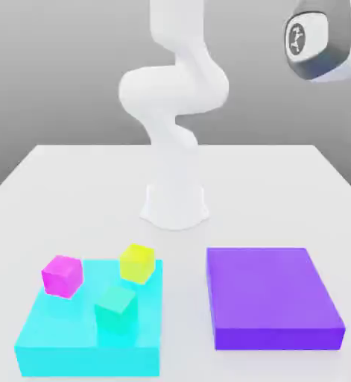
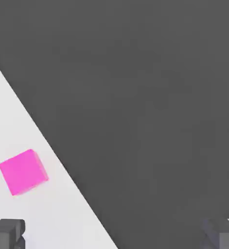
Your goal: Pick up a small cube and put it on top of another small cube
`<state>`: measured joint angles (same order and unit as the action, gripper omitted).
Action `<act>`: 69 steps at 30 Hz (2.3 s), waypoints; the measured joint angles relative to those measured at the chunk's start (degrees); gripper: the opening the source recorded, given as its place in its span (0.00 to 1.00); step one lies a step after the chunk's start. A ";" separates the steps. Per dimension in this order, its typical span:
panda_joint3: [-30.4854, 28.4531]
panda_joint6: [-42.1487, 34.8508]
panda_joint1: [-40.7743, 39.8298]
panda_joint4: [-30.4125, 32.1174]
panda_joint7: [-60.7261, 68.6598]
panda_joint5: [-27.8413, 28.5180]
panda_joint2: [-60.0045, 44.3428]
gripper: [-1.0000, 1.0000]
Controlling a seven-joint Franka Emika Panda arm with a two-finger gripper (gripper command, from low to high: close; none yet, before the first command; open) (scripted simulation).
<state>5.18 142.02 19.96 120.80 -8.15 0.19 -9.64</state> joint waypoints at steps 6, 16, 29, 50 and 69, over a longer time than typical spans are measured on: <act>2.30 2.21 3.01 -2.50 5.80 4.07 -12.59 0.50; 1.67 8.97 5.97 -5.59 7.40 8.15 -26.59 0.00; -0.44 1.99 0.66 4.61 4.08 2.31 -9.17 0.00; -10.95 -4.04 -23.66 42.06 -28.84 3.08 34.56 0.00; -11.17 1.52 -27.08 46.78 -32.54 3.87 33.74 1.00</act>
<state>-5.99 143.53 -7.11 167.59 -40.68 4.06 24.10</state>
